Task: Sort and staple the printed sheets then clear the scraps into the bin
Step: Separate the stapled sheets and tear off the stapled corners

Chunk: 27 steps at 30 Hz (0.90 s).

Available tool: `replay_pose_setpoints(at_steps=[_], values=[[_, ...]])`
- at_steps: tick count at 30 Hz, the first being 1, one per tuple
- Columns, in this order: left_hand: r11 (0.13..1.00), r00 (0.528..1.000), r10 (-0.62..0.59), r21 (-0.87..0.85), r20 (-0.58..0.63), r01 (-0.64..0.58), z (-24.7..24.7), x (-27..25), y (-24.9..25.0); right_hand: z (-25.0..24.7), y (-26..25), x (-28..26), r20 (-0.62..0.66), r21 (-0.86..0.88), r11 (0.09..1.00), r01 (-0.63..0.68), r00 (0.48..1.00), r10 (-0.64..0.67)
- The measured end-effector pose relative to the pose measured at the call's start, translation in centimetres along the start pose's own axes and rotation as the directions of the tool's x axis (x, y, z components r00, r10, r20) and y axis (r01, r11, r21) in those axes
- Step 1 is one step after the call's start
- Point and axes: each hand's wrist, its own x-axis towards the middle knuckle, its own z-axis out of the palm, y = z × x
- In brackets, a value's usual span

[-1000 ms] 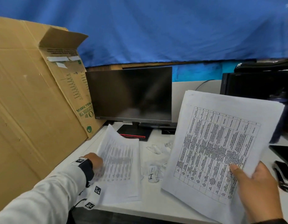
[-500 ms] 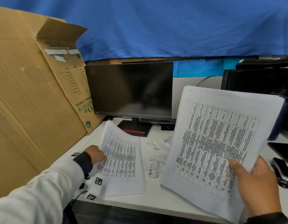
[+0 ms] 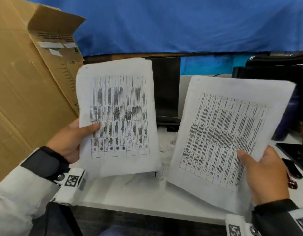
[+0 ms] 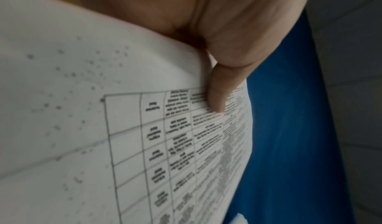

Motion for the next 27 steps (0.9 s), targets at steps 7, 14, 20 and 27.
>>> replay_pose_setpoints(at_steps=[7,14,20,27], values=[[0.989,0.979,-0.077,-0.114,0.186,0.099,6.5,-1.6,-4.7,3.8,-1.6,-1.2,0.270,0.000,0.999,-0.053,0.962,0.051],[1.000,1.000,0.008,-0.002,-0.027,-0.008,11.7,-1.7,-9.9,5.8,-3.8,-2.6,0.429,0.031,0.997,-0.073,0.902,0.053],[0.960,0.970,0.212,0.209,-0.121,-0.184,12.9,-3.3,-10.7,4.9,-2.8,-2.5,0.422,0.021,0.997,0.075,0.903,-0.077],[0.951,0.953,0.291,0.132,-0.088,-0.278,13.2,-5.0,-12.6,4.5,-1.4,-3.2,0.283,0.100,0.994,0.054,0.956,-0.081]])
